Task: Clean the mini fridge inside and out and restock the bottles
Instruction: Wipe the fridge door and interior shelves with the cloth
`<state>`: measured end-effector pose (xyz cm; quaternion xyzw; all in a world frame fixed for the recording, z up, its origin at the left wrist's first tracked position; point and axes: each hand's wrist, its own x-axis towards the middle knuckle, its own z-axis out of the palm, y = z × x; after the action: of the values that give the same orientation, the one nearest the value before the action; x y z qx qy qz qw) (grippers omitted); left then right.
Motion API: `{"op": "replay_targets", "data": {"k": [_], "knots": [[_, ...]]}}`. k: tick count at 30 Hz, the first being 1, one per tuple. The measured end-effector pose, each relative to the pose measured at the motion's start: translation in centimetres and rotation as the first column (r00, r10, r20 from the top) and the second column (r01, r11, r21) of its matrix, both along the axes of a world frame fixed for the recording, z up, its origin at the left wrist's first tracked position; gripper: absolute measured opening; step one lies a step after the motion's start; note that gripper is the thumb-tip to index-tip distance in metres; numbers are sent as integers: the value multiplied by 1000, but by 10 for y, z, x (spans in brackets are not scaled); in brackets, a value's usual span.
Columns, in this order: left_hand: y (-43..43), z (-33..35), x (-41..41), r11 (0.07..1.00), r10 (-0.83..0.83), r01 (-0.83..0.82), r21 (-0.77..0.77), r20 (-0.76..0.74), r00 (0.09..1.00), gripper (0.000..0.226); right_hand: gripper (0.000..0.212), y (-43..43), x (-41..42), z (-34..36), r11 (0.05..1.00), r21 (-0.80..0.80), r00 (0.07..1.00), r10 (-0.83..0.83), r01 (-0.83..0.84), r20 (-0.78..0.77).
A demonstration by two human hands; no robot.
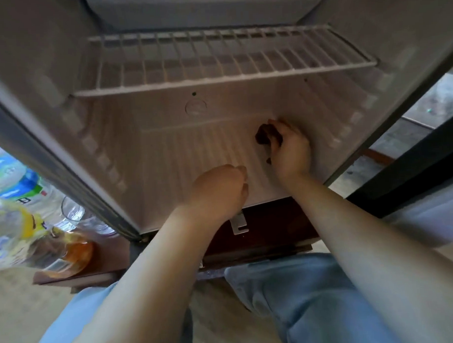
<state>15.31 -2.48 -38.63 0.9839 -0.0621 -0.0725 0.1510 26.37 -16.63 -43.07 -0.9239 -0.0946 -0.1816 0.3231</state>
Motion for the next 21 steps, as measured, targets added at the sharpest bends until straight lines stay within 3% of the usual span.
{"op": "replay_targets", "data": {"k": [2, 8, 13, 17, 21], "knots": [[4, 0, 7, 1000, 12, -11, 22, -14, 1000, 33, 30, 4, 7, -5, 1000, -27, 998, -12, 10, -65], [4, -2, 18, 999, 20, -18, 35, -43, 999, 33, 46, 10, 1, -20, 977, -146, 987, 148, -157, -67], [-26, 4, 17, 1000, -11, 11, -16, 29, 1000, 27, 39, -5, -33, -16, 963, -111, 967, 238, -247, -92], [-38, 9, 20, 998, 10, -2, -65, 128, 992, 26, 11, -9, -69, -17, 968, -87, 972, 234, -234, -10], [-38, 14, 18, 995, 4, 11, -101, 151, 988, 28, 20, -9, -72, -16, 983, -32, 984, 180, -179, 19]]}}
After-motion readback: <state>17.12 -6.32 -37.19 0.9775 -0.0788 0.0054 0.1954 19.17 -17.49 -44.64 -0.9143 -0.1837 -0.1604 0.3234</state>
